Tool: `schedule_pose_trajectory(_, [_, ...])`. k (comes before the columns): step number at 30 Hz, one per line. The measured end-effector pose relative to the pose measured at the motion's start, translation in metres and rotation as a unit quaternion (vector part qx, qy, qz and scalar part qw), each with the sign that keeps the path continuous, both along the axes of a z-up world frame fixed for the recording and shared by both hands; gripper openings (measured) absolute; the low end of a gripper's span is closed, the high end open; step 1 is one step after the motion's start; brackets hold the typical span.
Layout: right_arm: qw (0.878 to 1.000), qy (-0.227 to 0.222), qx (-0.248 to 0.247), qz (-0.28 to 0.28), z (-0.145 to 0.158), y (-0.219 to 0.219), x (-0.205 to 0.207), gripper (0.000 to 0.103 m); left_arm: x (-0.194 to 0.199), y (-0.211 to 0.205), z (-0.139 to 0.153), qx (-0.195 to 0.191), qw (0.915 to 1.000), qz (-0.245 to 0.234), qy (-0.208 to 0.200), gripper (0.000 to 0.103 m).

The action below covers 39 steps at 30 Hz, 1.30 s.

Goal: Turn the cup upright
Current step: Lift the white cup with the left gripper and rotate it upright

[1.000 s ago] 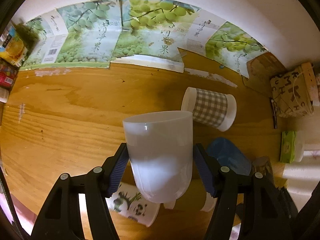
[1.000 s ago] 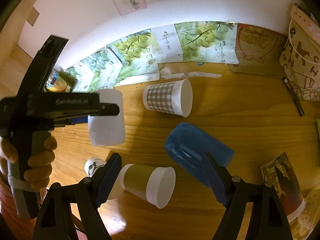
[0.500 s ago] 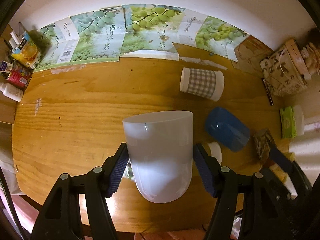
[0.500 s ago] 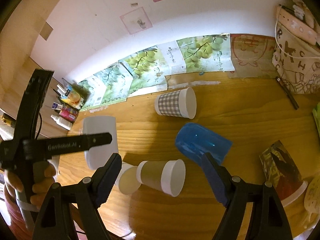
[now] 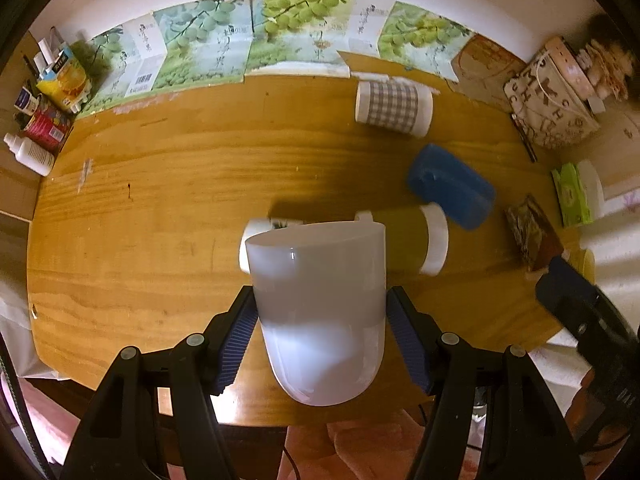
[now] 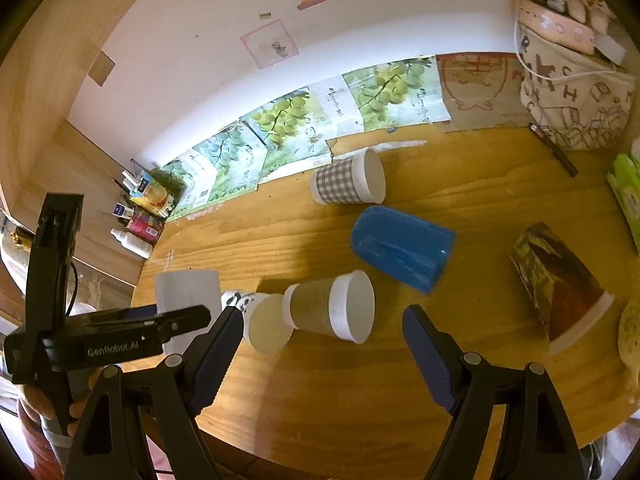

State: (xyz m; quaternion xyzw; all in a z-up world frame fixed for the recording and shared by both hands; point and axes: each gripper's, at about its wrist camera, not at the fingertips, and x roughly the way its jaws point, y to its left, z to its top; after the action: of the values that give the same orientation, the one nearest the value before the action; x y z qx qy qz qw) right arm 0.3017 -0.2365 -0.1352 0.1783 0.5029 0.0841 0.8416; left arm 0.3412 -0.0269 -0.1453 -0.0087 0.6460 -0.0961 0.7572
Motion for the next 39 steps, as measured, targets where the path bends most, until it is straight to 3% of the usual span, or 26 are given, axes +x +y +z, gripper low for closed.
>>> schedule_pose_trajectory(19, [1.0,0.006,-0.007,-0.017,-0.013,-0.01,-0.063,0.082,-0.074,-0.022,-0.034,0.007,0.999,-0.037,0.021,0.069])
schedule_pose_trajectory(39, [0.998,0.048,-0.011,-0.031,-0.052,-0.016,-0.088,0.082,-0.084,-0.054,-0.089,0.023,0.9941,-0.074,0.076,0.07])
